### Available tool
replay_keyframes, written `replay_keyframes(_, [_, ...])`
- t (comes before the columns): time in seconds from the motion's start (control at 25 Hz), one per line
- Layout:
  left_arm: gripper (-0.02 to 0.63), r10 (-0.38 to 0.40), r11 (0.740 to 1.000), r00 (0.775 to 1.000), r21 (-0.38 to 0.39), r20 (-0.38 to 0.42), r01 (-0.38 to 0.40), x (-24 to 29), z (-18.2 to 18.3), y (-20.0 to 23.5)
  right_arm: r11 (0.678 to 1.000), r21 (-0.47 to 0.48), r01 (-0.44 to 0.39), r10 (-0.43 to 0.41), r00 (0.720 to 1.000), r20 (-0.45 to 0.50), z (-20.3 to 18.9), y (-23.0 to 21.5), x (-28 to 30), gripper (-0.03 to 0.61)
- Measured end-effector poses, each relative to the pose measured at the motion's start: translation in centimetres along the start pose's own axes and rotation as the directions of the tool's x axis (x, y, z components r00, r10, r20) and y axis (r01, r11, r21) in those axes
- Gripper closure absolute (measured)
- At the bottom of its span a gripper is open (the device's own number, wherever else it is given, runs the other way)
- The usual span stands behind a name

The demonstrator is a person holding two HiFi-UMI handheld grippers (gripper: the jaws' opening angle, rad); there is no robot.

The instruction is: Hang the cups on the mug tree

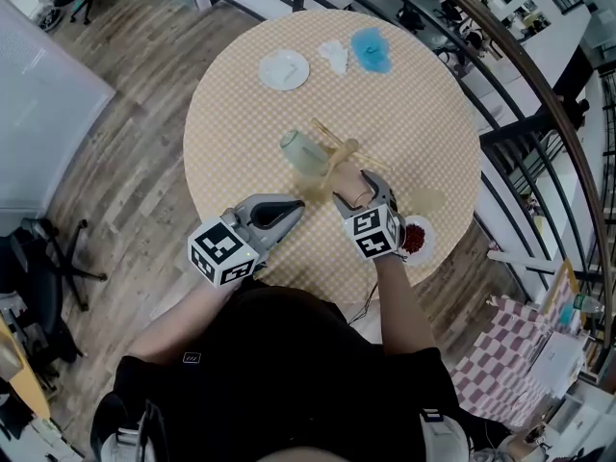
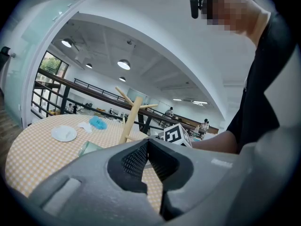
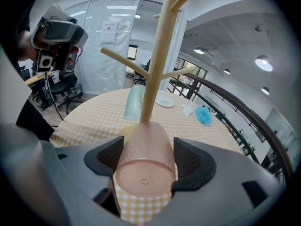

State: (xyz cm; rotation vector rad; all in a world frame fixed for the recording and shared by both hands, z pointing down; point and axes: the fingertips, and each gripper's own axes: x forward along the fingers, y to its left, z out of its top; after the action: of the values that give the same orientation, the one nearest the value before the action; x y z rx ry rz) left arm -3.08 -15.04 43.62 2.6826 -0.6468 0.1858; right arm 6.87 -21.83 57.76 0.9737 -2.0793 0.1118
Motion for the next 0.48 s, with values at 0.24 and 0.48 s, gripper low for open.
replay_keyframes(0.24, [0.607, 0.007, 1.0, 1.0, -0.007, -0.007, -0.007, -0.3, -0.3, 0.1, 0.996, -0.094, 0.001, -0.007, 0.998, -0.062, -1.1, -0.5, 0.9, 0.238])
replay_keyframes(0.48, [0.607, 0.022, 1.0, 1.0, -0.013, -0.012, -0.022, -0.8, -0.8, 0.6, 0.98, -0.197, -0.004, -0.017, 0.994, -0.107, -1.3, -1.5, 1.8, 0.238])
